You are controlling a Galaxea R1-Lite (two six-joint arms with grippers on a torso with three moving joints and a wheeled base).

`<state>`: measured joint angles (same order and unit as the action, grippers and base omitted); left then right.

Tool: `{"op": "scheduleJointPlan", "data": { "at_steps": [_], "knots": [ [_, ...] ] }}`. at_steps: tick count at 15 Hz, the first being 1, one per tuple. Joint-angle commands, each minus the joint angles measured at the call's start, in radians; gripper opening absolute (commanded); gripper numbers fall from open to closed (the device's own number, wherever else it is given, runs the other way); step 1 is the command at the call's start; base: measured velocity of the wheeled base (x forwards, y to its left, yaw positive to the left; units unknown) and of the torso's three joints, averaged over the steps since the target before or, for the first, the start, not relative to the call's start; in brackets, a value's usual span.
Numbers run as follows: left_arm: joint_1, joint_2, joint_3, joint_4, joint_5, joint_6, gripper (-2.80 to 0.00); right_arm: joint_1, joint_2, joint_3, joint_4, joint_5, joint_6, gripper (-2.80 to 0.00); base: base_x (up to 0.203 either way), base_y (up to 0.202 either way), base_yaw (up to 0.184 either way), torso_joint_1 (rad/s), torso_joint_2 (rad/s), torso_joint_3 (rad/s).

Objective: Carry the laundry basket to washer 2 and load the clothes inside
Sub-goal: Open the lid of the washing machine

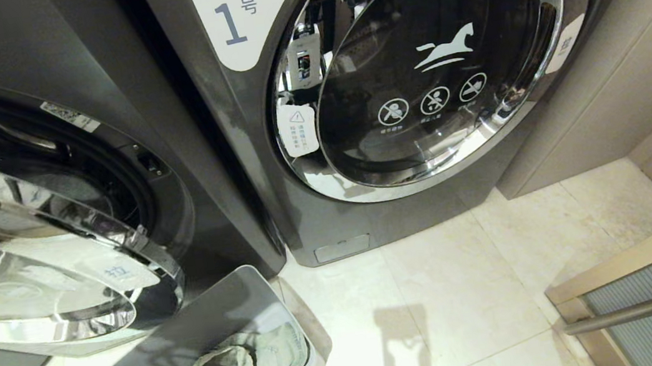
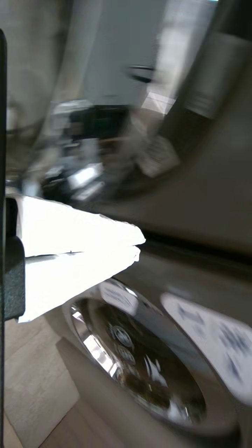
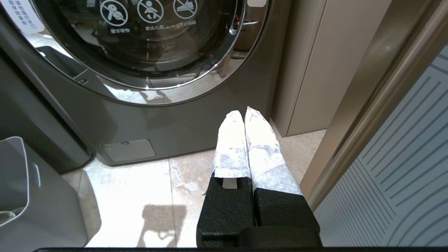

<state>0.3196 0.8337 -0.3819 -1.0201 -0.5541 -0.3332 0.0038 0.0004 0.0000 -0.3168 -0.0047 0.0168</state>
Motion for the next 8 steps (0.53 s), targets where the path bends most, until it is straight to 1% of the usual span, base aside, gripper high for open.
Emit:
{"op": "scheduleJointPlan", "data": {
  "at_steps": [1, 3, 4, 6, 7, 8],
  "knots": [
    [0.018, -0.066, -0.07, 0.0, -0.049, -0.003, -2.8, 0.001, 0.001, 0.04, -0.002, 0.0, 0.0, -2.8, 0.0, 0.0, 0.0, 0.0, 0.0, 0.0],
    [0.025, -0.07, -0.208, 0.031, -0.11, -0.007, -2.8, 0.001, 0.001, 0.04, -0.002, 0.0, 0.0, -2.8, 0.0, 0.0, 0.0, 0.0, 0.0, 0.0],
    [0.025, -0.074, -0.29, 0.075, -0.13, -0.008, -2.8, 0.001, 0.001, 0.04, -0.002, 0.0, 0.0, -2.8, 0.0, 0.0, 0.0, 0.0, 0.0, 0.0],
    [0.026, -0.086, -0.45, 0.212, -0.158, -0.009, -2.8, 0.001, 0.001, 0.04, -0.002, 0.0, 0.0, -2.8, 0.0, 0.0, 0.0, 0.0, 0.0, 0.0],
    [0.031, -0.091, -0.502, 0.283, -0.169, -0.008, -2.8, 0.001, 0.001, 0.04, -0.002, 0.0, 0.0, -2.8, 0.0, 0.0, 0.0, 0.0, 0.0, 0.0],
    [0.051, -0.096, -0.527, 0.337, -0.178, -0.007, -2.8, 0.001, 0.001, 0.04, -0.002, 0.0, 0.0, -2.8, 0.0, 0.0, 0.0, 0.0, 0.0, 0.0]
  ]
}}
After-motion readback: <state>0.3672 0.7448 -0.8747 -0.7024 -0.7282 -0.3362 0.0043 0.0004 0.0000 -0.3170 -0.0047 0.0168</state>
